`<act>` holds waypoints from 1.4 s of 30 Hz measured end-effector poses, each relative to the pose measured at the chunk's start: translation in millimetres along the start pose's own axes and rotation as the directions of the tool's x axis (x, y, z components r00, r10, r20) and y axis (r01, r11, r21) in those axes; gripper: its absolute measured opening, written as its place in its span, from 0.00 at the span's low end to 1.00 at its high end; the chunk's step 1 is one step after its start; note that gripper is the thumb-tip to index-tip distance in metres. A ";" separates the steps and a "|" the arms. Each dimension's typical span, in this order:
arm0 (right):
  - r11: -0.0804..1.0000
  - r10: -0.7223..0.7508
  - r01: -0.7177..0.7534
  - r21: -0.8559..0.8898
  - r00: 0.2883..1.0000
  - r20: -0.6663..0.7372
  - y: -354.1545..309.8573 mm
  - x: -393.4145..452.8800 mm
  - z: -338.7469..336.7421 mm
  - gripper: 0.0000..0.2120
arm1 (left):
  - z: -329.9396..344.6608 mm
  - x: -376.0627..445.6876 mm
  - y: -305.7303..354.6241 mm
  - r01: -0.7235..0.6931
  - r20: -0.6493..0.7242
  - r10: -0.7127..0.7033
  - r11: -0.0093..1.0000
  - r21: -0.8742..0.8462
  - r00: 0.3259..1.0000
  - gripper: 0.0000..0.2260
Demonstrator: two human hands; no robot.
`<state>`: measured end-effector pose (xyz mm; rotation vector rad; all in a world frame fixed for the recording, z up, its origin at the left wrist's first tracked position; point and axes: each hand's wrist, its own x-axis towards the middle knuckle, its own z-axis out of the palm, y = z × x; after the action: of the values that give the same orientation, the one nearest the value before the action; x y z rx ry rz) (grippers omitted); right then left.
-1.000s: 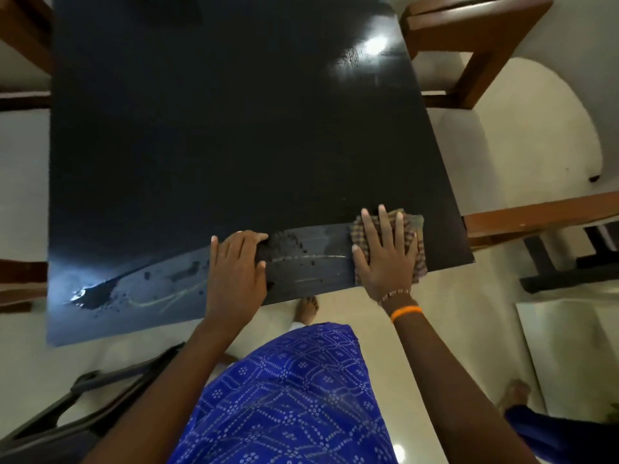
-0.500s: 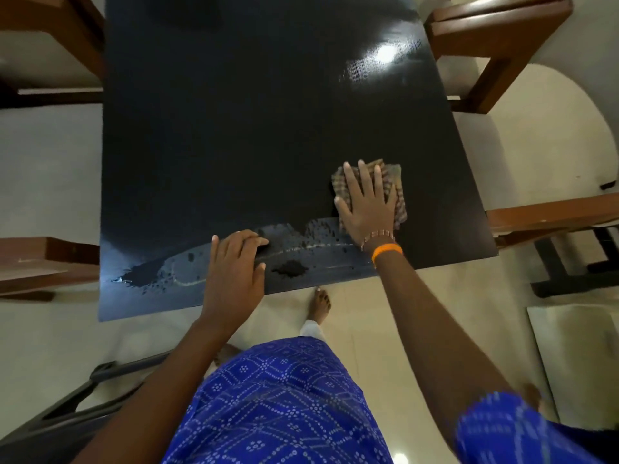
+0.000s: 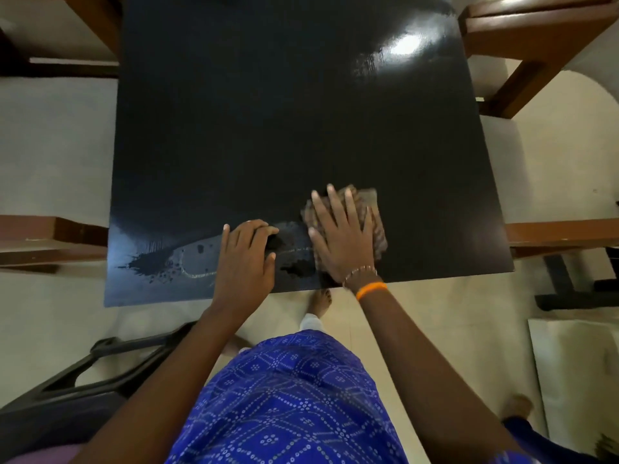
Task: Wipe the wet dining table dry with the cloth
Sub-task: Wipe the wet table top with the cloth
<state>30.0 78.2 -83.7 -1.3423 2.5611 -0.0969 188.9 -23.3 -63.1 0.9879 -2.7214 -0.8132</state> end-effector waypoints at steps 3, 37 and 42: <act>1.000 0.010 -0.010 -0.001 1.000 0.001 -1.3 64.5 -10.6 0.29 | -1.5 -2.7 0.7 0.034 -0.048 -0.035 0.999 -0.014 0.998 0.15; 0.910 -0.393 0.397 -0.119 0.918 0.055 -97.4 113.3 -5.8 0.31 | -41.2 -67.3 -71.8 0.431 -0.291 -0.427 0.901 -0.051 0.856 0.16; 0.760 -0.634 0.639 -0.121 0.769 0.083 -118.3 4.3 28.4 0.33 | -46.2 -81.1 -86.0 0.486 -0.323 -0.486 0.869 -0.087 0.812 0.20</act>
<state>129.4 8.4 -91.5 -2.1999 1.9864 -0.0064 313.5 -47.9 -65.2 1.6922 -2.1980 -0.6281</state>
